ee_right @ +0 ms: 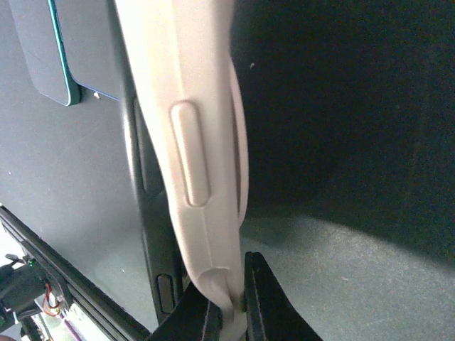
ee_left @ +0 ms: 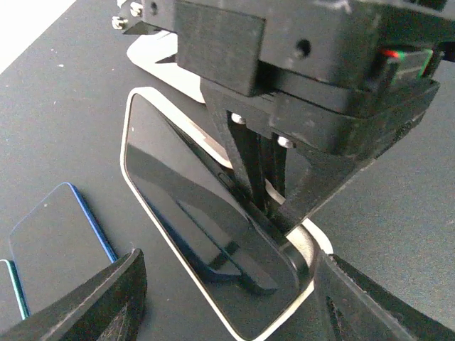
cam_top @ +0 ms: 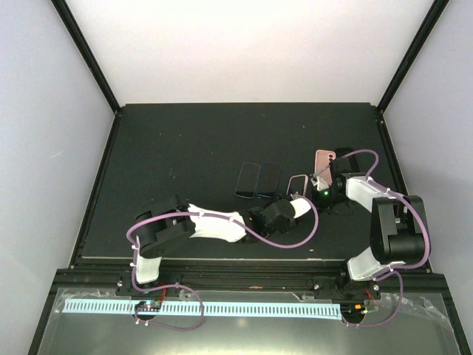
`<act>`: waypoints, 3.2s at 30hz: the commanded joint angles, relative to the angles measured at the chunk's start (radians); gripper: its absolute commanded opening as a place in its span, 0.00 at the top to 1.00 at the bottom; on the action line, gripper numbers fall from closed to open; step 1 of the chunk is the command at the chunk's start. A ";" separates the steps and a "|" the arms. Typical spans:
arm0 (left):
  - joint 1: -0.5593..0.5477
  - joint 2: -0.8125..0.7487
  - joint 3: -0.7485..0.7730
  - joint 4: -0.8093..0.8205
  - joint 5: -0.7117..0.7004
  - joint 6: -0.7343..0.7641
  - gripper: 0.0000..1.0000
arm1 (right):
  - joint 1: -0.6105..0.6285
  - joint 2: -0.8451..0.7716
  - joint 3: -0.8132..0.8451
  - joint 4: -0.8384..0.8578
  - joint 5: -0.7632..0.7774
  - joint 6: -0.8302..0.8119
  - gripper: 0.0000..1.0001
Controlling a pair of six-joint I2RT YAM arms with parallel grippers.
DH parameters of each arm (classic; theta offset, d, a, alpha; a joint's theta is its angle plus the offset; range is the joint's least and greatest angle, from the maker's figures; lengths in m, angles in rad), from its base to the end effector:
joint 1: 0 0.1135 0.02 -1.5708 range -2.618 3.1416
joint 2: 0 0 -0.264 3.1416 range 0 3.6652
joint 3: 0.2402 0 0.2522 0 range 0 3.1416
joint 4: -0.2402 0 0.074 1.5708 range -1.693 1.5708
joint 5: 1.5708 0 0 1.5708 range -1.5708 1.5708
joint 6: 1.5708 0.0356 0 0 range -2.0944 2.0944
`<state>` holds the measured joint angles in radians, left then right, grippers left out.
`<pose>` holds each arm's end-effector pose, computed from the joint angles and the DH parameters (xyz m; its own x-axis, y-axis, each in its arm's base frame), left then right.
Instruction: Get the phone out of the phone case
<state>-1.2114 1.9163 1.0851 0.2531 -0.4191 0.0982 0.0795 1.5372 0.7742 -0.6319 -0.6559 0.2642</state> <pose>0.1571 -0.3769 0.1632 -0.1192 0.5718 -0.8117 0.7505 0.5871 0.3034 0.2450 0.0413 0.1508 -0.9916 0.1286 -0.0121 0.0929 0.7748 0.6253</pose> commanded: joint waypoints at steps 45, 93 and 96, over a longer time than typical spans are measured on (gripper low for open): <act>0.033 0.084 0.044 -0.035 -0.322 0.126 0.63 | -0.035 0.018 0.039 -0.015 -0.365 -0.085 0.99; 0.055 -0.378 -0.037 -0.165 -0.179 -0.141 0.98 | -0.057 -0.144 0.034 0.053 0.043 -0.070 0.99; 0.055 -0.408 -0.052 -0.160 -0.171 -0.147 0.98 | -0.057 -0.139 0.036 0.054 0.035 -0.068 0.99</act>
<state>-1.1622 1.6085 1.0256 0.0807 -0.5468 -0.0097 0.0391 1.3956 0.8005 -0.6399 -0.7776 0.2150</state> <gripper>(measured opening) 0.092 0.062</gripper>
